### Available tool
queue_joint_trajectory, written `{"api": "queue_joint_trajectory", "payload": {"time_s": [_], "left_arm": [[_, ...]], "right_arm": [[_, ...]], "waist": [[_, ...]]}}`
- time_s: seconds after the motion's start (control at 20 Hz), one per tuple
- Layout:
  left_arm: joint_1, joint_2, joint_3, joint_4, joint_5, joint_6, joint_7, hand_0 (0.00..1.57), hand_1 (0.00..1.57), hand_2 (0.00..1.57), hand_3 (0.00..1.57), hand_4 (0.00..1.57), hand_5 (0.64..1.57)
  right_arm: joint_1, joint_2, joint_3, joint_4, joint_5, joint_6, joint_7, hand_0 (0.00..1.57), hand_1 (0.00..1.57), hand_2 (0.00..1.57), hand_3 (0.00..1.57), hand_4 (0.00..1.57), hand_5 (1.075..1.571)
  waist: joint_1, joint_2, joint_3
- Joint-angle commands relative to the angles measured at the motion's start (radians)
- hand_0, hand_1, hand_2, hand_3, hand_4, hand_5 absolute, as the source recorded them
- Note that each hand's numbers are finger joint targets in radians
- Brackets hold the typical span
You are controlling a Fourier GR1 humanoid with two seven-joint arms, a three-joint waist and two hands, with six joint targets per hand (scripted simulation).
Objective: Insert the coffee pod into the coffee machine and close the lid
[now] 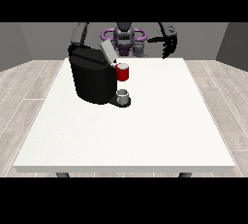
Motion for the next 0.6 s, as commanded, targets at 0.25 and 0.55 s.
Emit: {"api": "queue_joint_trajectory", "payload": {"time_s": [0.25,0.55], "left_arm": [[0.290,0.003,0.020,0.014,0.024,-0.012,-0.046,0.00,0.00,0.00,0.00,0.35,1.571],[0.327,0.043,0.055,0.011,0.049,-0.004,-0.083,0.00,0.00,0.00,0.00,0.35,1.571]], "right_arm": [[0.069,0.139,0.225,-0.308,0.134,-0.097,0.171,0.00,0.00,0.00,0.00,0.14,1.571],[0.020,0.142,0.336,-0.533,0.135,-0.138,0.249,0.00,0.00,0.00,0.00,0.21,1.571]], "waist": [[-0.090,-0.220,-0.0011],[-0.128,-0.193,0.0002]]}}
